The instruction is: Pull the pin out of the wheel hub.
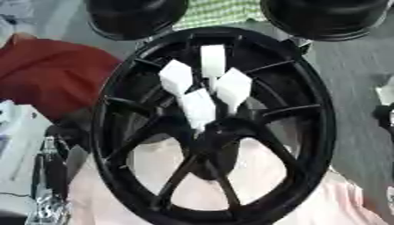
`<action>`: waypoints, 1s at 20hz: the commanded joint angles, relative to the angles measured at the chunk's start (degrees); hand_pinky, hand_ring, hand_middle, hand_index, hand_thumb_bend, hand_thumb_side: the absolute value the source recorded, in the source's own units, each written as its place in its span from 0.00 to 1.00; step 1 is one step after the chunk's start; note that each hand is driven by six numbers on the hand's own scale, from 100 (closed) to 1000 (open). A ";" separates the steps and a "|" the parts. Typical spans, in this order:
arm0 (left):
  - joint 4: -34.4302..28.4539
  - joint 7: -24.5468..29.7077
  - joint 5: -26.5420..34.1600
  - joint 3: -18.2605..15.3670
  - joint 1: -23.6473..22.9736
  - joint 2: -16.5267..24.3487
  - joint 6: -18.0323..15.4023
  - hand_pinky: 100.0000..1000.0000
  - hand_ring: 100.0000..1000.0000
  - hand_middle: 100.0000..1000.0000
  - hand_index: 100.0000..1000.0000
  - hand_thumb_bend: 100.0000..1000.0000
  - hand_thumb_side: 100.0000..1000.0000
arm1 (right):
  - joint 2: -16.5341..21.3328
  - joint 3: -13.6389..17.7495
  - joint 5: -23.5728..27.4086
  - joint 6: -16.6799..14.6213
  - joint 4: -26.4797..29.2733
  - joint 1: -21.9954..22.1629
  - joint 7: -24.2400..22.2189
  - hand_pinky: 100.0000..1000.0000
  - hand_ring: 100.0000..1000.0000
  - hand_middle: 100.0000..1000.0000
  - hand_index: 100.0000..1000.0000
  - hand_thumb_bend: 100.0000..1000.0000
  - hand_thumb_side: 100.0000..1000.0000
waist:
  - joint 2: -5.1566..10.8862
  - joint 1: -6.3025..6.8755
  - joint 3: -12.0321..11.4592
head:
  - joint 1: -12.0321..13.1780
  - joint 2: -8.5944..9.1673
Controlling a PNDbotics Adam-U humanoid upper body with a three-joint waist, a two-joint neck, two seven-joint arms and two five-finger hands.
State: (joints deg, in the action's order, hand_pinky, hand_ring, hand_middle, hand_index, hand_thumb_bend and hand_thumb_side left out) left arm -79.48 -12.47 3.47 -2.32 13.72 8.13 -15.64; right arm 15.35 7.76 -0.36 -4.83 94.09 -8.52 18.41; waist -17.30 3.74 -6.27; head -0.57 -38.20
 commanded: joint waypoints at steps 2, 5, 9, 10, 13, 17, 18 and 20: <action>-0.89 -0.15 0.00 0.11 0.55 1.43 -0.05 0.82 0.63 0.58 0.86 0.09 1.00 | 0.75 0.28 -0.20 -0.22 0.63 -0.25 -0.12 0.84 0.72 0.58 0.62 0.00 0.77 | 0.56 -0.13 -0.08 | 0.15 -0.19; -1.43 -0.42 0.34 0.02 0.73 1.64 -0.08 0.82 0.64 0.58 0.86 0.09 1.00 | 0.81 0.32 -0.24 -0.30 0.90 -0.42 -0.06 0.84 0.73 0.58 0.62 0.00 0.77 | 0.31 -0.11 0.02 | -0.26 -0.26; -3.94 -0.87 2.40 0.36 1.44 2.49 0.45 0.83 0.64 0.59 0.87 0.10 1.00 | 1.16 0.20 0.25 -0.52 2.69 -0.59 0.27 0.84 0.74 0.59 0.63 0.00 0.76 | -0.19 -0.04 0.30 | -0.48 -0.27; -4.64 -0.92 2.66 0.41 1.67 2.90 0.68 0.83 0.65 0.59 0.87 0.10 1.00 | 1.33 0.17 0.48 -0.55 3.59 -0.52 0.43 0.84 0.74 0.59 0.63 0.00 0.75 | -0.34 -0.09 0.41 | -0.49 -0.26; -5.97 -1.04 2.80 0.44 1.94 3.55 1.43 0.83 0.65 0.59 0.87 0.10 1.00 | 1.63 0.09 0.77 -0.03 5.50 -0.22 0.66 0.84 0.74 0.59 0.63 0.00 0.75 | -0.55 -0.18 0.55 | -0.50 -0.22; -6.80 -1.25 2.60 0.29 2.28 3.98 1.66 0.83 0.66 0.61 0.88 0.09 1.00 | 1.99 -0.08 0.58 0.27 6.52 -0.02 0.63 0.84 0.74 0.59 0.63 0.00 0.73 | -0.84 -0.20 0.80 | -0.46 -0.35; -7.70 -1.57 2.57 0.18 2.98 4.85 1.21 0.83 0.67 0.61 0.88 0.09 1.00 | 2.86 -0.28 0.07 -0.23 7.43 0.39 0.76 0.84 0.74 0.59 0.63 0.00 0.72 | -1.19 -0.20 1.05 | -0.52 -0.38; -10.05 -2.27 3.45 0.37 3.59 7.18 1.30 0.84 0.68 0.62 0.89 0.09 1.00 | 5.19 -0.69 -0.26 -1.04 9.79 1.64 1.62 0.84 0.74 0.60 0.63 0.00 0.71 | -1.53 -0.19 1.32 | -0.67 -0.59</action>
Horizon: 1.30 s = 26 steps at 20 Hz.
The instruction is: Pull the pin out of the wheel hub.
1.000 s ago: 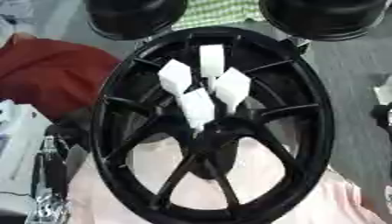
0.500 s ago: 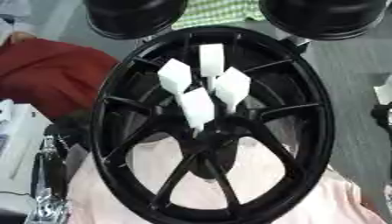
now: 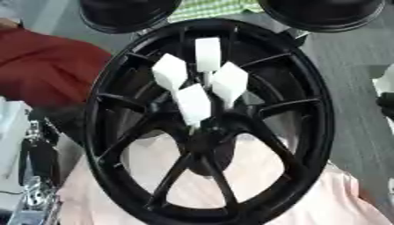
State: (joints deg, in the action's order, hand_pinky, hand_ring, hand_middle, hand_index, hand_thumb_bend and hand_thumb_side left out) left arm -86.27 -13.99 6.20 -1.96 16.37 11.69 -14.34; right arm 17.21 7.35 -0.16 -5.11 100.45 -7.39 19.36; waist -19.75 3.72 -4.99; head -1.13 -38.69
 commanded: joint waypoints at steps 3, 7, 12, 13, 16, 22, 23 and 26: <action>-7.10 -1.37 2.92 0.40 1.36 7.46 1.92 0.85 0.71 0.65 0.91 0.09 0.99 | 7.17 -0.94 1.05 -0.74 7.27 2.41 2.24 0.84 0.74 0.60 0.64 0.00 0.70 | 0.82 -0.20 0.40 | -0.21 -0.52; -11.35 -2.74 6.05 0.25 1.97 12.22 5.24 0.85 0.71 0.66 0.91 0.08 0.98 | 12.65 -1.68 3.22 1.19 12.68 4.75 3.59 0.85 0.75 0.61 0.64 0.00 0.69 | 0.70 -0.29 0.96 | -0.28 -0.96; -15.98 -3.84 8.94 0.14 3.58 16.19 8.90 0.85 0.72 0.67 0.92 0.08 0.95 | 19.05 -2.22 5.18 -0.84 14.10 5.67 2.58 0.84 0.75 0.61 0.65 0.00 0.67 | 0.68 -0.60 1.37 | -0.32 -1.56; -16.68 -4.02 9.35 0.15 4.08 17.18 9.64 0.85 0.72 0.67 0.92 0.07 0.95 | 20.36 -2.29 5.63 -1.59 14.12 5.82 2.18 0.84 0.75 0.61 0.65 0.00 0.66 | 0.67 -0.64 1.41 | -0.35 -1.64; -18.79 -4.65 10.04 0.13 5.90 20.31 11.44 0.85 0.73 0.68 0.93 0.06 0.92 | 24.70 -2.23 6.86 -3.50 14.14 6.23 1.04 0.83 0.75 0.61 0.65 0.00 0.64 | 0.61 -0.63 1.47 | -0.45 -1.95; -21.42 -5.41 11.82 0.18 8.63 25.91 13.36 0.85 0.74 0.69 0.93 0.04 0.89 | 33.38 -0.88 8.48 -6.40 14.14 5.84 -0.33 0.83 0.75 0.61 0.66 0.00 0.53 | 0.50 -0.55 1.71 | -0.84 -2.46; -21.68 -5.45 12.04 0.23 8.91 26.59 13.71 0.85 0.74 0.69 0.93 0.04 0.89 | 34.75 -0.58 8.72 -6.72 14.14 5.75 -0.45 0.83 0.75 0.61 0.66 0.00 0.52 | 0.48 -0.54 1.77 | -0.83 -2.48; -22.49 -5.64 12.59 0.23 9.59 27.83 14.30 0.85 0.74 0.69 0.93 0.04 0.88 | 38.31 0.06 9.41 -7.36 14.14 5.36 -1.07 0.83 0.75 0.61 0.66 0.00 0.47 | 0.39 -0.54 1.90 | -0.50 -2.34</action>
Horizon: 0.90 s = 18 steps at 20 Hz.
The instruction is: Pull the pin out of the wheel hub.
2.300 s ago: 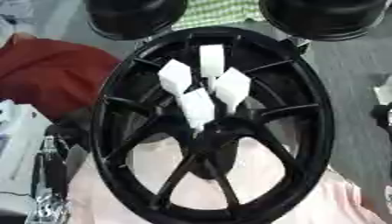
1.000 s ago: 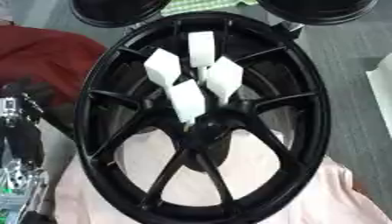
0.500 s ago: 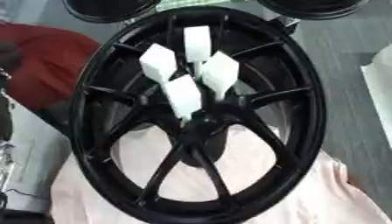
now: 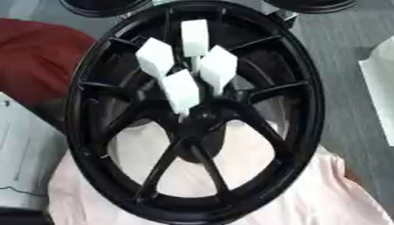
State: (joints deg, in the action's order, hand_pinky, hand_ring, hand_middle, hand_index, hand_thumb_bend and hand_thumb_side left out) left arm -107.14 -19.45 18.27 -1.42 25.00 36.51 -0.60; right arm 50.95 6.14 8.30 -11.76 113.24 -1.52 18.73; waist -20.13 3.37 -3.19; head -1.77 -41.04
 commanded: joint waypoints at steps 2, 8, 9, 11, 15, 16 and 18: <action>-2.15 -0.45 0.75 -0.38 1.26 3.29 0.58 0.85 0.74 0.69 0.93 0.04 0.88 | 6.62 1.37 1.03 -0.90 1.35 -0.95 -1.11 0.83 0.75 0.62 0.67 0.00 0.44 | 0.66 -0.25 0.17 | 0.48 0.16; -2.82 -0.82 1.25 -0.13 1.46 3.40 0.84 0.85 0.74 0.69 0.93 0.04 0.89 | 14.38 0.04 -1.15 -0.38 1.35 -3.86 -4.98 0.82 0.76 0.63 0.69 0.00 0.31 | 0.36 -0.70 0.08 | 0.53 0.27; -2.79 -0.79 1.29 -0.09 1.44 3.46 0.91 0.85 0.74 0.69 0.93 0.04 0.89 | 15.78 -0.37 -1.93 -0.37 1.35 -4.48 -5.82 0.82 0.76 0.64 0.69 0.00 0.29 | 0.34 -0.82 0.02 | 0.50 0.35; -2.77 -0.68 1.35 -0.07 1.43 3.57 1.00 0.85 0.74 0.69 0.93 0.04 0.89 | 18.64 -1.10 -3.63 -0.36 1.35 -5.74 -7.57 0.82 0.76 0.65 0.71 0.00 0.24 | 0.34 -1.10 -0.10 | 0.40 0.60; -2.83 -0.32 1.52 0.09 1.63 3.69 1.15 0.85 0.74 0.69 0.93 0.04 0.89 | 24.42 -2.98 -7.16 -2.04 1.35 -8.66 -11.12 0.82 0.77 0.67 0.73 0.00 0.20 | 0.35 -1.49 -0.43 | 0.15 1.14; -2.83 -0.20 1.56 0.15 1.72 3.72 1.22 0.85 0.74 0.69 0.93 0.04 0.89 | 25.86 -3.57 -8.05 -2.44 1.35 -9.40 -12.01 0.82 0.77 0.67 0.74 0.00 0.20 | 0.35 -1.59 -0.52 | 0.03 1.21; -2.85 0.00 1.66 0.28 1.91 3.73 1.32 0.85 0.74 0.69 0.93 0.05 0.89 | 28.54 -4.89 -9.82 -2.80 1.35 -10.77 -13.78 0.82 0.78 0.68 0.75 0.00 0.21 | 0.29 -1.78 -0.77 | -0.44 1.39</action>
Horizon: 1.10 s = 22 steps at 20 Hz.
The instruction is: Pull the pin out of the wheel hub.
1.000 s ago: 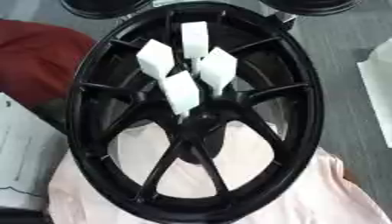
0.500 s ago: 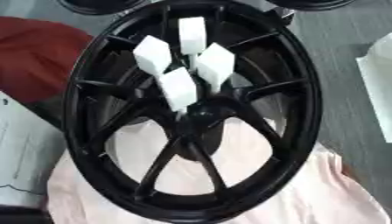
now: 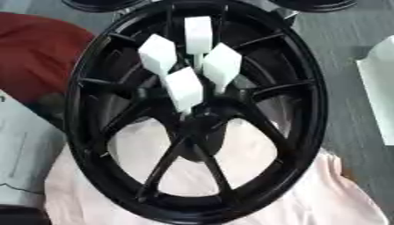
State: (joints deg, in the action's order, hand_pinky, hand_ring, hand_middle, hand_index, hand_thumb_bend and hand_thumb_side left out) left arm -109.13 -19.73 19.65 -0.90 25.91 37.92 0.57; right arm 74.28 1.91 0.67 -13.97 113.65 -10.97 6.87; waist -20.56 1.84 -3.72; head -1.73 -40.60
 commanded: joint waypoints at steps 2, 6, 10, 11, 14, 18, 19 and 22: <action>-0.90 0.52 0.45 -0.02 1.24 2.29 0.24 0.85 0.74 0.69 0.93 0.05 0.89 | 6.81 -2.46 -4.00 -1.01 0.94 -2.57 -3.74 0.82 0.78 0.69 0.76 0.00 0.24 | 0.62 -0.47 -0.59 | -1.04 1.17; -0.93 0.89 0.75 0.29 1.77 2.39 0.37 0.85 0.74 0.69 0.93 0.05 0.90 | 8.38 -6.07 -7.61 -2.18 0.94 -4.92 -7.35 0.82 0.78 0.69 0.76 0.00 0.28 | 0.42 -0.98 -1.35 | -1.99 1.64; -0.96 1.29 0.90 0.63 2.25 2.42 0.47 0.85 0.74 0.69 0.93 0.05 0.90 | 8.66 -9.00 -11.29 -3.99 0.94 -7.38 -11.03 0.82 0.78 0.69 0.76 0.00 0.30 | 0.25 -1.61 -1.90 | -2.91 2.21; -0.93 1.37 0.95 0.69 2.32 2.38 0.51 0.85 0.74 0.69 0.93 0.05 0.90 | 8.58 -9.71 -12.17 -4.42 0.94 -7.99 -11.91 0.82 0.79 0.70 0.76 0.00 0.31 | 0.22 -1.74 -1.99 | -3.14 2.31; -0.85 1.56 1.15 0.88 2.57 2.27 0.61 0.85 0.74 0.69 0.93 0.05 0.90 | 7.93 -12.25 -14.88 -5.92 0.94 -10.15 -14.62 0.82 0.79 0.70 0.77 0.00 0.33 | 0.19 -2.03 -2.35 | -3.79 2.35; -0.79 1.90 1.23 1.14 2.91 2.32 0.69 0.85 0.74 0.69 0.93 0.05 0.90 | 6.79 -16.16 -17.63 -7.48 0.94 -13.45 -18.14 0.82 0.79 0.71 0.77 0.00 0.34 | 0.20 -2.22 -2.94 | -4.72 2.28; -0.76 1.94 1.24 1.17 2.96 2.32 0.72 0.85 0.74 0.69 0.93 0.05 0.90 | 6.46 -17.09 -17.81 -7.73 0.94 -14.36 -19.03 0.83 0.80 0.71 0.77 0.00 0.35 | 0.22 -2.26 -3.07 | -4.91 2.26; -0.65 2.05 1.34 1.27 3.07 2.19 0.77 0.85 0.74 0.69 0.93 0.05 0.90 | 5.30 -19.68 -17.54 -7.67 0.94 -17.25 -21.75 0.83 0.80 0.71 0.79 0.00 0.34 | 0.33 -2.38 -3.32 | -5.30 2.11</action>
State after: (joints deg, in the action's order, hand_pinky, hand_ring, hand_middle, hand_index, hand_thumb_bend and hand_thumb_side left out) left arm -109.15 -17.90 20.89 0.66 28.26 38.14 1.35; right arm 78.68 -17.47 -16.56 -21.54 113.92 -27.45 -13.82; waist -21.24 -0.55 -7.01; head -6.74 -39.07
